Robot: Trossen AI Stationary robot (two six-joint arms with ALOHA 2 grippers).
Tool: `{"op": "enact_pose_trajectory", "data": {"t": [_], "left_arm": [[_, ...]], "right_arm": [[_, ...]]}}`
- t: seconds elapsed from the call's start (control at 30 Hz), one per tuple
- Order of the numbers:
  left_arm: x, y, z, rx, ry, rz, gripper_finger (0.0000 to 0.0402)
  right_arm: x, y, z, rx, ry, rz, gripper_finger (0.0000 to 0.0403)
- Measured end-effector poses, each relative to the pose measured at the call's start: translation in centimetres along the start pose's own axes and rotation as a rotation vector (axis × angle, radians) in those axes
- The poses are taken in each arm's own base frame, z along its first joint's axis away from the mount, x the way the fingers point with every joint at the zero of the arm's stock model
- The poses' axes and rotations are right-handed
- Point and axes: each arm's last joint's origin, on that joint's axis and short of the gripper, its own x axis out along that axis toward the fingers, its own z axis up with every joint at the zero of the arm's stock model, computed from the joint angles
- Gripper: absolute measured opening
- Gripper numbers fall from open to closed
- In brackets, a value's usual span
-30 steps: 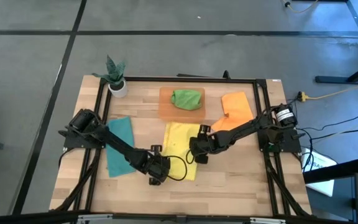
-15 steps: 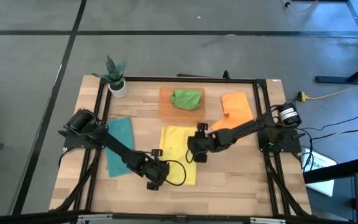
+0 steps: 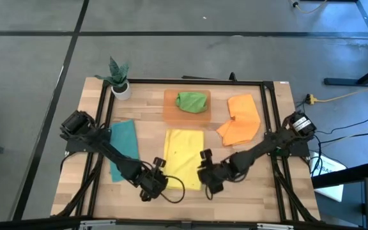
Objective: Roll microfiber towels into tight, uniform cylinder then place into a basket
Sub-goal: Fold the yellow microfiber cloth
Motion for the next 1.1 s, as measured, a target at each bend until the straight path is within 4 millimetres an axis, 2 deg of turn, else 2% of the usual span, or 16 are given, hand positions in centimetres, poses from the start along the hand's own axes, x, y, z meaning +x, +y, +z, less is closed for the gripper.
{"op": "enact_pose_trajectory", "data": {"t": [0.23, 0.47, 0.63, 0.93, 1.1], "left_arm": [[-0.2, -0.8, 0.0, 0.003, -0.014, -0.008, 0.0063], [-0.2, -0.8, 0.0, -0.057, -0.014, -0.013, 0.0063], [-0.2, -0.7, 0.0, -0.059, -0.015, -0.009, 0.0063], [-0.1, -0.8, 0.0, -0.054, -0.011, -0.014, 0.0096], [0.6, -1.7, -0.4, 0.056, 0.017, -0.018, 0.0102]], "right_arm": [[-0.7, 1.7, 1.1, 0.021, -0.122, 0.055, 0.0142], [-0.7, 1.8, 1.3, 0.144, -0.136, 0.066, 0.0142], [-0.7, 1.8, 1.2, 0.128, -0.136, 0.062, 0.0146], [-0.7, 1.8, 1.2, 0.142, -0.133, 0.064, 0.0204], [-0.4, 2.4, 0.5, 0.105, -0.112, 0.137, 0.0218]]}}
